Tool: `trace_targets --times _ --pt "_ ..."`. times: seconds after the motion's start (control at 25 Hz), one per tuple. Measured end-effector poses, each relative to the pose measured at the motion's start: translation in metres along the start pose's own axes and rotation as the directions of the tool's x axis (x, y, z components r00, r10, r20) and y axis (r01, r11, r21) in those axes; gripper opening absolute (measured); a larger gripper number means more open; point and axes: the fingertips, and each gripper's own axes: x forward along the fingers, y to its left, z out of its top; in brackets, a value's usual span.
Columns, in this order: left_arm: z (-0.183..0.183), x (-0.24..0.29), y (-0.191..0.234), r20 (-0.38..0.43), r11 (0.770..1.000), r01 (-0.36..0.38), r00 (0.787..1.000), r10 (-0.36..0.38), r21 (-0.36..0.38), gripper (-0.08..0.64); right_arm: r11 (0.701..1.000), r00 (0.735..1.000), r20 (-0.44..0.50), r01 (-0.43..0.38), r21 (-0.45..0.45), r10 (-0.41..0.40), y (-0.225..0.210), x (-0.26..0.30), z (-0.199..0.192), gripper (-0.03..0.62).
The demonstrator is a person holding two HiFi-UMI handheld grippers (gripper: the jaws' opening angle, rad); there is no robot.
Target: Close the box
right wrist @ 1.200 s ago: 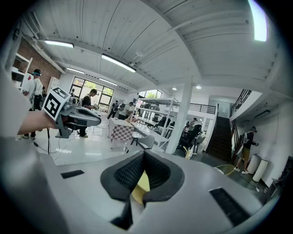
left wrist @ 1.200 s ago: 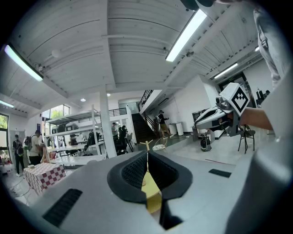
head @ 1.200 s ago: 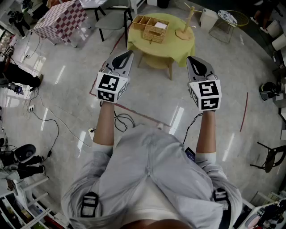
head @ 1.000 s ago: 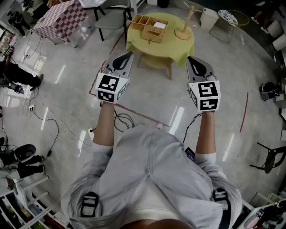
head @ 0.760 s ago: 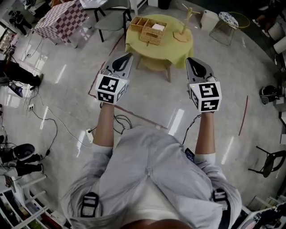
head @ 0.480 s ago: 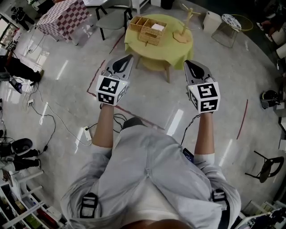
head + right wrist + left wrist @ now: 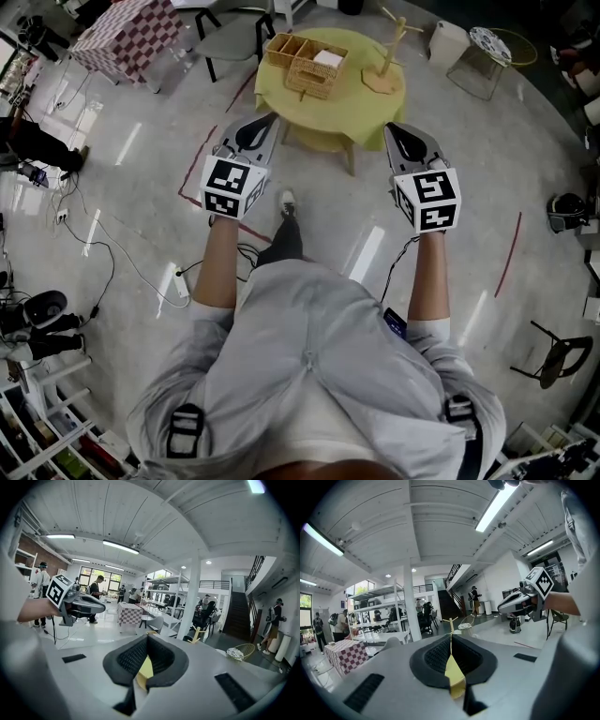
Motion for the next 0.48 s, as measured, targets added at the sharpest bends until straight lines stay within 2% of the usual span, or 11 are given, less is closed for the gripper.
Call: trace_targets --times 0.24,0.48 --pt "-0.018 0.058 0.050 -0.020 1.000 0.015 1.000 -0.015 -0.007 0.034 0.999 1.000 -0.012 0.014 0.031 -0.013 -0.028 0.063 -0.005 0.021" --pt "-0.019 0.124 0.110 -0.025 0.999 0.038 0.999 -0.038 -0.005 0.034 0.997 1.000 -0.009 0.023 0.072 -0.023 -0.062 0.137 0.009 0.021"
